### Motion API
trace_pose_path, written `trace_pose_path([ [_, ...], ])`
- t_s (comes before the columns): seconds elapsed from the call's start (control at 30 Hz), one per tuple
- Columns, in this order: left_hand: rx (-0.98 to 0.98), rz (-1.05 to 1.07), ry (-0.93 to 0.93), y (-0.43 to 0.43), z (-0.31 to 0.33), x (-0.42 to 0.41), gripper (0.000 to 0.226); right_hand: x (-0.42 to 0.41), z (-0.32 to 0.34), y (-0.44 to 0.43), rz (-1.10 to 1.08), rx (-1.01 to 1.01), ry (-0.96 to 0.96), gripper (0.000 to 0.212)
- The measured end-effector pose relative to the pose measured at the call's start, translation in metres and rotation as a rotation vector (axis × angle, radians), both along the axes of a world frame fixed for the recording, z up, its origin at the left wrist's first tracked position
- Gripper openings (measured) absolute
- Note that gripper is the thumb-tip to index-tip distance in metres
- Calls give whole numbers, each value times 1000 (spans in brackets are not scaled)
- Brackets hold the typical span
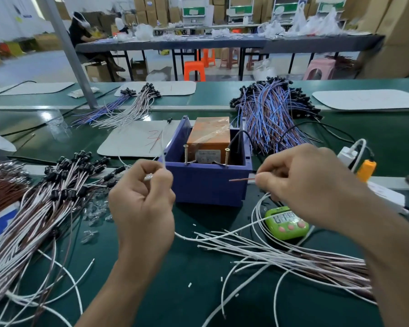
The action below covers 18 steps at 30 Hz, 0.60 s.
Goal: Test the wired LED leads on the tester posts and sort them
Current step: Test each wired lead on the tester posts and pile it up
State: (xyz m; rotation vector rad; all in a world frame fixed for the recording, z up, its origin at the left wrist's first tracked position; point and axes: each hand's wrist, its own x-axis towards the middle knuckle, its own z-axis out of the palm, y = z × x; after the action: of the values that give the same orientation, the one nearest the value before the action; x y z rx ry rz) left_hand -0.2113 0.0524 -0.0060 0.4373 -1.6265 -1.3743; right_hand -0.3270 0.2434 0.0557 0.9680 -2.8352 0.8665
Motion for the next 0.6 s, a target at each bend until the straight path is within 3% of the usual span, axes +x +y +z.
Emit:
trace_pose_path([
  [0.17,237,-188,63,15,5,3,21,15,4,52,-244,198,160,22],
  [0.37,574,-400,-224,46,-19,-10,21,29,-19,106,-503,343,171,17],
  [0.47,734,-500,-374,64,-40,-17,17,32,-46,112,-460,294,88,17],
  [0.6,640,-494,-434,77,-57,-22,14,31,-86,110,-290,93,-47,16],
])
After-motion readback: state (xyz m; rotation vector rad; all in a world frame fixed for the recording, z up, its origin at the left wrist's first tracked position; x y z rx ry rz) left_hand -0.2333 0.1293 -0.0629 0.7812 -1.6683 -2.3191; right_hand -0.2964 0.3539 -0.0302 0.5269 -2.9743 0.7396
